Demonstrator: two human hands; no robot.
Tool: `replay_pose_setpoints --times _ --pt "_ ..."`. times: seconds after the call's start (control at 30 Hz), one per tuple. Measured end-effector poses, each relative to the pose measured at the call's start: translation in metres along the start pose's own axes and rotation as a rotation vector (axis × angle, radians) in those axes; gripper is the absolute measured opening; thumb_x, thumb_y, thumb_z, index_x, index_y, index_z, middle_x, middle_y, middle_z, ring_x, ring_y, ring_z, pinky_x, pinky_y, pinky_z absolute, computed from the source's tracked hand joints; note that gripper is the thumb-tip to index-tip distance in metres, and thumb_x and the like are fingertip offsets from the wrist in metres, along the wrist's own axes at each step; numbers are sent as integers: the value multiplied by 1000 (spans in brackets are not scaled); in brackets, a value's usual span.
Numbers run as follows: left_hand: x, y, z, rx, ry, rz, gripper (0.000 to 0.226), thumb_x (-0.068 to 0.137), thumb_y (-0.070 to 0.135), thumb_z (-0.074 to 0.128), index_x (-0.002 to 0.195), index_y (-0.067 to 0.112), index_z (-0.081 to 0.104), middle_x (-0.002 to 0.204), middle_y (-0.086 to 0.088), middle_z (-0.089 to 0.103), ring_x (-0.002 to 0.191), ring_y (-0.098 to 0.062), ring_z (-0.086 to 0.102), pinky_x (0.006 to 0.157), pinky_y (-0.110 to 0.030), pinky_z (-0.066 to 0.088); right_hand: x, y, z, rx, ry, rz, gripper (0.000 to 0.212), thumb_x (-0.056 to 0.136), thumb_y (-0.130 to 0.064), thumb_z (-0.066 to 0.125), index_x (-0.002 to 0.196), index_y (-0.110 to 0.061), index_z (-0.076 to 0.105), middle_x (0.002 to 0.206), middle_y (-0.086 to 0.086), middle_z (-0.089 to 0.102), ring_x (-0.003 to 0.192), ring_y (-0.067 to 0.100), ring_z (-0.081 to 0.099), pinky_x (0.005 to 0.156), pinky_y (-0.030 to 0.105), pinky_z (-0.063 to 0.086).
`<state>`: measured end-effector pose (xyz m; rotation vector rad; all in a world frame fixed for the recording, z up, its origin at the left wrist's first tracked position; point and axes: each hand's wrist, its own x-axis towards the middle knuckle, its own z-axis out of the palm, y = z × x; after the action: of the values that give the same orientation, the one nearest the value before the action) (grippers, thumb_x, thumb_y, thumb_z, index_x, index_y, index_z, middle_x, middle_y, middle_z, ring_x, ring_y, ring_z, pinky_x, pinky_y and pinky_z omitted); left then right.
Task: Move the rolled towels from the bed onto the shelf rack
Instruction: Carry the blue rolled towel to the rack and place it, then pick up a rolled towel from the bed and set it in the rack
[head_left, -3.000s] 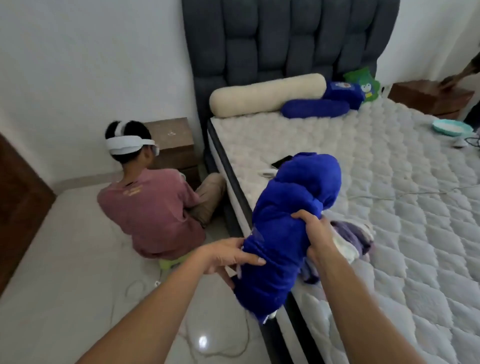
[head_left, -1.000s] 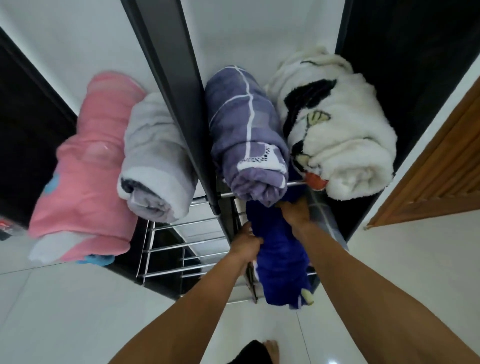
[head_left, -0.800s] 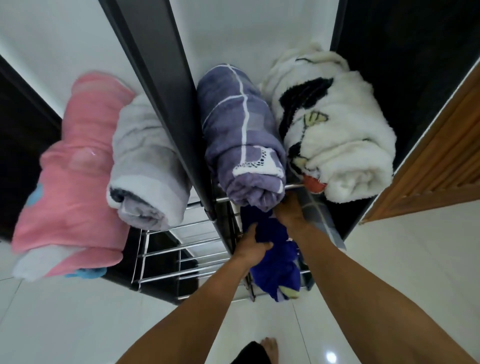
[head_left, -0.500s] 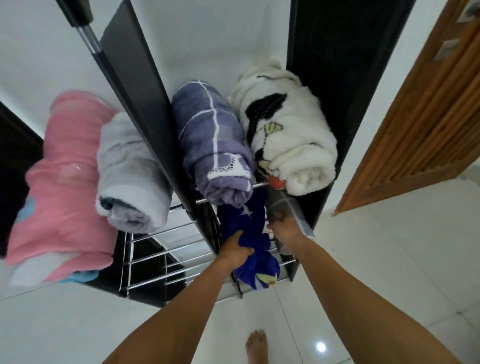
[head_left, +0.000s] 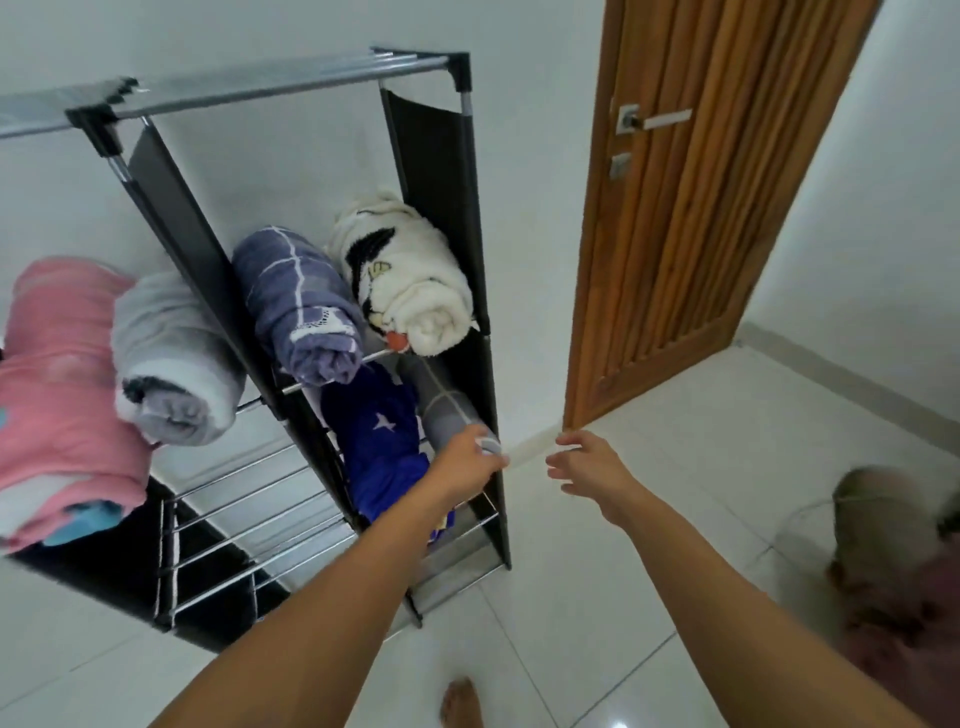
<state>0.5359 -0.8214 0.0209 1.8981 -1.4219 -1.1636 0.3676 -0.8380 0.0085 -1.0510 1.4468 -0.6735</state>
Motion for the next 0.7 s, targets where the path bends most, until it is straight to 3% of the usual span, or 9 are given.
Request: replay_pose_setpoints --times 0.1,0.17,0.23,0.47,0.6,0.7 --pt "-17 45 13 -97 -37 29 53 87 18 64 135 12 41 104 -8 57 92 -24 61 73 -34 49 -38 -17 -42 -3 69 -100 27 93 -10 56 121 -11 55 109 8 64 92 18 65 84 31 52" --pt "-35 81 25 -62 -82 93 53 89 25 63 136 18 40 117 -8 56 104 -25 61 84 -36 51 -70 -29 -72 3 144 -157 21 94 -10 54 114 -14 56 105 6 65 92 19 66 81 29 53" --pt "-54 115 37 -22 -128 196 50 91 28 60 137 20 40 118 -4 56 107 -24 61 87 -34 52 -104 -39 -98 35 225 -212 13 94 -10 53 103 -17 58 105 9 66 94 21 66 81 30 53" --pt "-127 172 89 35 -386 482 41 91 27 61 129 17 49 95 5 58 83 -10 62 81 -31 54 -211 0 -155 295 526 -287 18 93 -4 49 94 -20 58 92 6 70 74 17 67 71 27 51" --pt "-177 159 133 41 -624 496 27 92 21 60 117 12 55 97 -4 59 79 -16 59 68 -26 45 -285 62 -154 429 703 -224 18 92 0 50 103 -12 58 83 5 69 66 16 65 69 28 51" --pt "-218 134 177 81 -803 492 13 91 18 60 103 15 57 90 -4 60 73 -15 57 60 -24 41 -345 116 -150 514 837 -147 18 93 3 47 100 -11 55 77 6 65 58 14 60 56 21 48"
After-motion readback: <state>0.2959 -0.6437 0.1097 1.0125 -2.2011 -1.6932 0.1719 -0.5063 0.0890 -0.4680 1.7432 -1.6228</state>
